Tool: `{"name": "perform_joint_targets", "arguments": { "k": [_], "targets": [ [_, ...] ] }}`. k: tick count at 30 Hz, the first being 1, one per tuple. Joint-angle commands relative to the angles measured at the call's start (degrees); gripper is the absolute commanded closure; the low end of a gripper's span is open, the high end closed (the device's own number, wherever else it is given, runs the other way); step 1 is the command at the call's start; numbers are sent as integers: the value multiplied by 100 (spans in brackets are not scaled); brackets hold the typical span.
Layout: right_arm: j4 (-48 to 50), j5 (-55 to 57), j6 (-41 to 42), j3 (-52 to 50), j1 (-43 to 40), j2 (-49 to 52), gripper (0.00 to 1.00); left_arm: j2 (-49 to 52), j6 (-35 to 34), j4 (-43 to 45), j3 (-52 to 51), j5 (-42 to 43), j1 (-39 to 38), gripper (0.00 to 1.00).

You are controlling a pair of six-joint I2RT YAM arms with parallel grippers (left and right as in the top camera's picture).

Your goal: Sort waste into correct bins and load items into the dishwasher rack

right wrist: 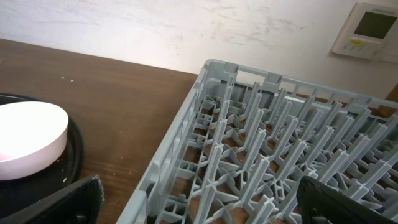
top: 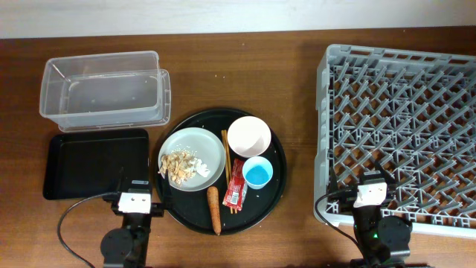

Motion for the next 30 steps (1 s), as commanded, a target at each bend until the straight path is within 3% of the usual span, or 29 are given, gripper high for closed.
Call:
{"name": "perform_joint_targets", "arguments": {
  "k": [1,27,30],
  "targets": [
    [2,33,46,-46,-26,-28,1,-2,94,-22,-26,85,-26,1],
    [-4,15,55,-46,-26,-28,2,-2,92,-20,-26,87,-26,1],
    [219,-68,1128,-42,-26,-26,2,-2,-538,-22,-26,87,-22,1]
  ]
}}
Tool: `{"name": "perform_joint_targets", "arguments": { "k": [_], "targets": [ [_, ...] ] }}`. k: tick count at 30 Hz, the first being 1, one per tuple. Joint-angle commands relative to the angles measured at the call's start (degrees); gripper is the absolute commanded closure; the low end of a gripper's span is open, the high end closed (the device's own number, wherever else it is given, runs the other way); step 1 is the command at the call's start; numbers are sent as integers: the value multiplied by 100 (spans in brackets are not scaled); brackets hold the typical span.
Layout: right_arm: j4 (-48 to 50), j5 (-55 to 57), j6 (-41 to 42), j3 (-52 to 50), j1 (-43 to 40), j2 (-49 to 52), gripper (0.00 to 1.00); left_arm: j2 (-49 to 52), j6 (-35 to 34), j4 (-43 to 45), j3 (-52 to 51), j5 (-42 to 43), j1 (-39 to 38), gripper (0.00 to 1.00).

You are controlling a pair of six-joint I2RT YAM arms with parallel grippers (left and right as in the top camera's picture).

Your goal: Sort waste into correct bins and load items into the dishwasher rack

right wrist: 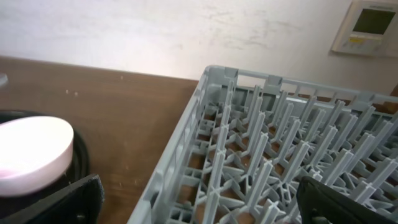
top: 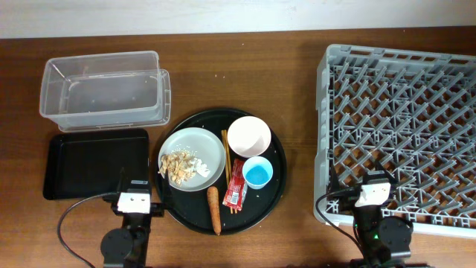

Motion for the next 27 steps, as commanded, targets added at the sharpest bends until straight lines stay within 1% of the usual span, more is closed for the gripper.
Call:
{"name": "perform_joint_targets", "arguments": {
  "k": [1,2,3,6,8,11,13,15,16,18,20,21,24,26,27],
  "targets": [
    [-33,-166,629,2,-26,-26,2,-2,-490,-22,-24,85,-22,1],
    [-210,-190,632,116,-26,-26,2,-2,-682,-50,-4,85,-22,1],
    [-601,-188,629,378,-26,-26,2,-2,-905,-195,85,85,-22,1],
    [-1530,-188,629,1121,-26,192,2,96,-940,-933,739,87,-22,1],
    [-2063,-188,629,1683,-26,603,2,509,-938,-1178,1209,87,-22,1],
    [-2568,-188,629,2481,-26,1478,2,1561,-938,-1259,1947,243,-22,1],
    [-3091,-188,629,3119,-26,2262,2,2651,-938,-1781,2798,391,-22,1],
    [-3569,-188,627,3600,-26,2861,2,3523,-935,-2197,3482,457,-22,1],
    [-3875,-188,629,3901,-26,3224,2,4098,-933,-2542,3960,664,-22,1],
    [-4450,-190,627,4417,-26,3952,2,5318,-927,-3613,5080,964,-22,1],
    [-4629,-190,629,4522,-26,4358,2,6111,-922,-4725,5958,986,-22,1],
    [-4631,-197,629,4522,-26,4465,2,6343,-890,-4942,6194,986,-22,1],
    [-4625,-273,627,4522,-26,4581,2,6682,-896,-4693,6242,994,-22,1],
    [-4627,-273,627,4522,-26,4581,2,6935,-896,-4422,6242,1589,-46,1],
    [-4625,-273,627,4522,-26,4581,2,7270,-892,-4385,6238,1650,-262,2]
  ]
}}
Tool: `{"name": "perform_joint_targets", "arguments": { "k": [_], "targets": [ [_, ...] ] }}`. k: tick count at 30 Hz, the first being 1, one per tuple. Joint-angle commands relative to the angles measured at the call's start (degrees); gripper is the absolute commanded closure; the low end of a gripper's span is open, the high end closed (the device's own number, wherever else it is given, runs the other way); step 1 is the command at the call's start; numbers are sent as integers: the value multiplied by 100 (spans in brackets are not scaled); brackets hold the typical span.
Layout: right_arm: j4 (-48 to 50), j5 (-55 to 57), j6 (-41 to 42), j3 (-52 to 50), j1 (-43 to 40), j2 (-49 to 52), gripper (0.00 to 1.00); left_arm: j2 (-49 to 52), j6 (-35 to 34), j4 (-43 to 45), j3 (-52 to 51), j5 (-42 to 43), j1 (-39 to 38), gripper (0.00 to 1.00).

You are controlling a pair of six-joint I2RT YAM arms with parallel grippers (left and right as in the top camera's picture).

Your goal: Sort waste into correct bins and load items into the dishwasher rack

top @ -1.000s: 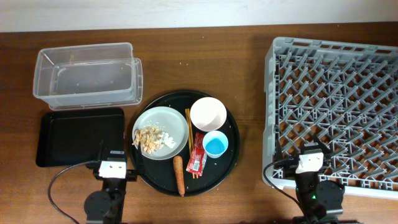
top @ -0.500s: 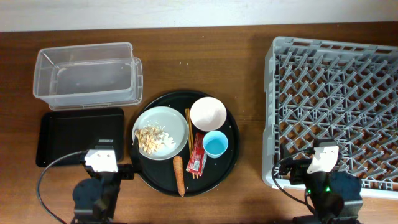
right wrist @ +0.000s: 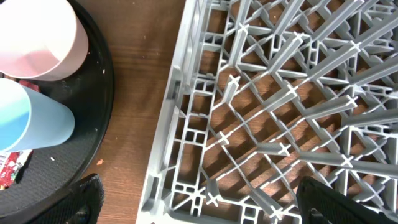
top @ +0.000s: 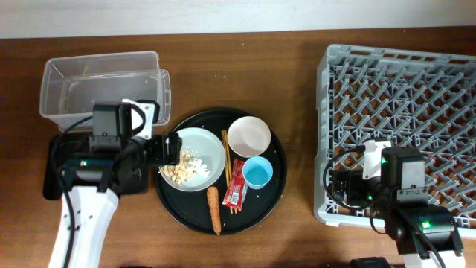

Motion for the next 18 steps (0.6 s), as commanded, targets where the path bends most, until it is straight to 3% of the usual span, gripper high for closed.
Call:
{"name": "perform_joint_targets", "arguments": {
  "k": [1,3,6,11,13,15,17,18],
  "targets": [
    [2,-48,66,120,-22,-2,2,610,-31,52,94,380,-380,3],
    [2,-48,66,120,-22,-2,2,1231,-33,52,94,367,-673,10],
    [2,-46,66,120,-22,-2,2,2461,-31,52,94,70,-1150,11],
    [2,-46,66,120,-22,-2,2,3119,-31,101,94,-28,-1373,45],
    [2,-46,66,120,-22,-2,2,3119,-31,136,94,-28,-1373,70],
    [0,-46,66,120,-22,-2,2,3119,-31,181,94,-28,-1364,80],
    [0,-46,66,120,-22,-2,2,3119,-31,186,96,-31,-1362,98],
    [0,-46,66,120,-22,-2,2,3119,-31,181,118,-31,-1357,99]
  ]
}}
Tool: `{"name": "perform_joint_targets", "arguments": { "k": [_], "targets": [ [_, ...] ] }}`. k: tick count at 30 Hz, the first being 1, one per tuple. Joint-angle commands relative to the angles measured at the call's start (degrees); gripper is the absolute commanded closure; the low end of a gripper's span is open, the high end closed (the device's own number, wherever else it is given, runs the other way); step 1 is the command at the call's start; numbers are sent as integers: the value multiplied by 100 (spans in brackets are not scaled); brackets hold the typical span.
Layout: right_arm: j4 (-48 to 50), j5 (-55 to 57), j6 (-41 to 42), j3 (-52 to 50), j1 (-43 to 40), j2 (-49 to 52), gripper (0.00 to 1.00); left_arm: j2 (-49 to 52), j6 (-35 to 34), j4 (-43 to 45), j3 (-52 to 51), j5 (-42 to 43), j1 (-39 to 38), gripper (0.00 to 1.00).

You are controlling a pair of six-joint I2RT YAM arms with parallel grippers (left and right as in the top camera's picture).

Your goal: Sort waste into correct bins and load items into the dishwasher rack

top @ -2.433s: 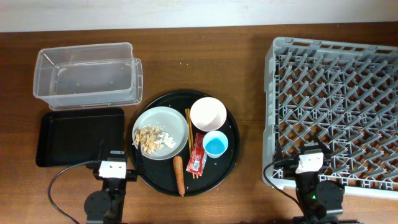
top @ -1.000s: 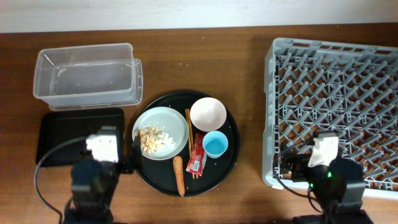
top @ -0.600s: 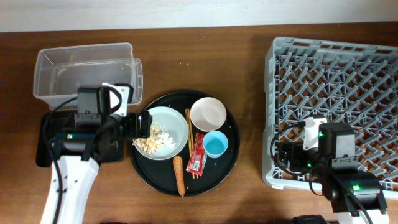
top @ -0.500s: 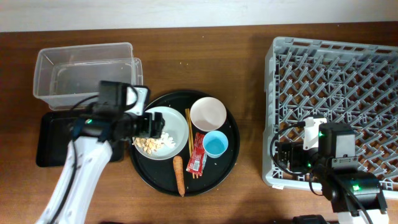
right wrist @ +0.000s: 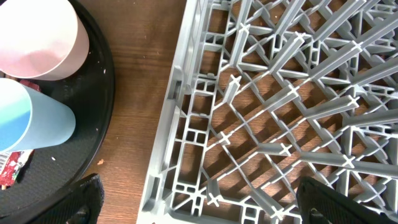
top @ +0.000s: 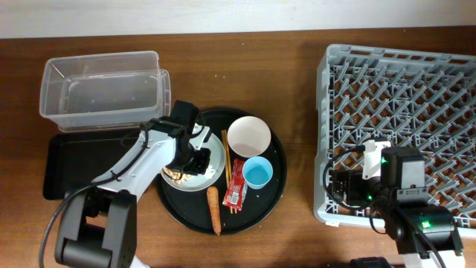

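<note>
A round black tray [top: 276, 192] holds a pale plate [top: 211, 143] of food scraps, a white bowl [top: 248, 135], a blue cup [top: 257, 173], a red wrapper [top: 236, 184], chopsticks [top: 224, 155] and a carrot [top: 214, 209]. My left gripper [top: 195, 158] is over the plate and covers most of the scraps; its fingers look apart. My right gripper [right wrist: 199, 208] is open above the front left corner of the grey dishwasher rack [right wrist: 280, 93], holding nothing. The bowl [right wrist: 34, 34] and cup [right wrist: 31, 121] lie to its left.
A clear plastic bin [top: 104, 93] stands at the back left, with a black rectangular tray [top: 74, 160] in front of it. The rack [top: 416, 97] fills the right side. Bare wood lies between the round tray and the rack.
My left gripper has moved right from the plate's left edge to over the plate and its scraps. The right arm and gripper have not moved.
Both arms first rested folded at the front edge, the right wrist camera looking level across the rack. By 0.6 s ago both were raised, the left beside the plate and the right looking down on the rack's corner. Now the left is over the plate.
</note>
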Motion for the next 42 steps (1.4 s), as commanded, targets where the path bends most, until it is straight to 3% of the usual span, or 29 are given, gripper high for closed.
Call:
{"name": "perform_joint_targets", "arguments": {
  "k": [1,7,13,15,16,18,20,22,25,28,32,37,42],
  "targets": [
    [0,-28,63,118,-22,-7,2,37,42,-2,175,-9,-13,99],
    [0,-26,63,118,-22,-7,2,9,57,-409,2494,-1121,732,100],
    [0,-28,63,118,-22,-7,2,319,57,1058,2756,-1121,1974,99],
    [0,-28,63,118,-22,-7,2,758,59,1322,2756,-1121,2052,51],
    [0,-31,63,118,-22,-7,2,852,61,1379,2756,-1121,2052,38],
    [0,-31,63,118,-22,-7,2,767,59,1388,2813,-1119,2052,39],
    [0,-28,63,118,-22,-7,2,387,57,975,2824,-511,2002,46],
    [0,-31,63,118,-22,-7,2,133,59,-170,2824,675,1698,46],
    [0,-31,63,118,-22,-7,2,151,61,-1829,2822,748,1049,46],
    [0,-28,63,118,-22,-7,2,151,59,-2562,2706,750,483,46],
    [-2,-31,63,118,-22,-7,2,151,55,-2618,1823,754,-442,45],
    [-26,-31,63,118,-22,-7,2,151,55,-1620,721,756,-1303,45],
    [-68,-31,63,118,-22,-7,2,151,57,-828,122,754,-1475,45]
  ]
}}
